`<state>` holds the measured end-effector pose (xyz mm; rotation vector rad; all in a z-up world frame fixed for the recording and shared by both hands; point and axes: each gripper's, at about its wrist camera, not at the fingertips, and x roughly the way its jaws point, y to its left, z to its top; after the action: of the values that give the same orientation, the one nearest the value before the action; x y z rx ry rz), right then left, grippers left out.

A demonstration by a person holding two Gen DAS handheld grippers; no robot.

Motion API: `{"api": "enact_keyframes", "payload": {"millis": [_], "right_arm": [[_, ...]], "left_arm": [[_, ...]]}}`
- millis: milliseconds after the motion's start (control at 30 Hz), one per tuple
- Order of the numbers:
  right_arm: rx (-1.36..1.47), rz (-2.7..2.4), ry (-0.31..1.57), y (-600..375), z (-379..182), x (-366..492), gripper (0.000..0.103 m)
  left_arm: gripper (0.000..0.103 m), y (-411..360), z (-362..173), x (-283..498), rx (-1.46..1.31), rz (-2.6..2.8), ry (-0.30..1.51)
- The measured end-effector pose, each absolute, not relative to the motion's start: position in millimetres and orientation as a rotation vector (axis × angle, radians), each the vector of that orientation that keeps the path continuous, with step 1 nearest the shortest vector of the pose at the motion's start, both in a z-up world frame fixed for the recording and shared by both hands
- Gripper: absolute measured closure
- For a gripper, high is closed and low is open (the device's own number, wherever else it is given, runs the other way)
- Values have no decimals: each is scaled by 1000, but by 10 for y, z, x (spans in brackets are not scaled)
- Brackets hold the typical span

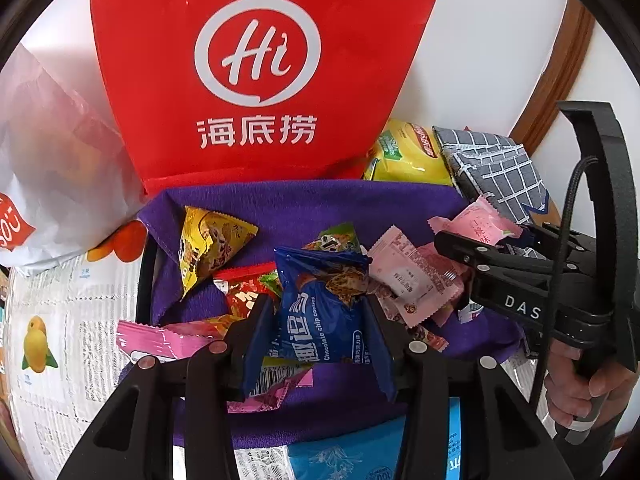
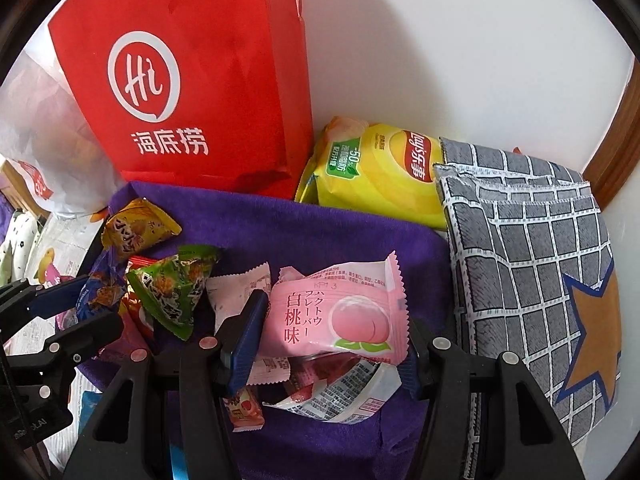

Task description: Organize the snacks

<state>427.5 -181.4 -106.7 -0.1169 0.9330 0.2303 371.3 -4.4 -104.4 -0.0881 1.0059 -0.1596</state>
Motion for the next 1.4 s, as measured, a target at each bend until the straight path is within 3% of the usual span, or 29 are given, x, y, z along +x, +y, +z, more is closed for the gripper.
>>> {"api": "enact_keyframes", "payload": {"millis": [467, 733, 933, 1200, 1400], "right_arm": [[-117, 249, 969, -1774, -1115, 4315, 42], [-85, 234, 955, -1789, -993, 4154, 36], [-67, 222, 915, -1854, -703, 3809, 30], [-22, 208, 872, -1925, -401, 3221, 30], [1, 187, 820, -2015, -214, 2595, 30]], "left_arm": [[57, -39, -1003, 3714, -98, -159, 1018], [36, -1, -796, 3601, -107, -165, 986], [35, -10, -570, 3415, -101, -158, 951], [35, -23, -272, 2846, -83, -146, 895], [26, 19, -103, 2269, -97, -121, 856]]}}
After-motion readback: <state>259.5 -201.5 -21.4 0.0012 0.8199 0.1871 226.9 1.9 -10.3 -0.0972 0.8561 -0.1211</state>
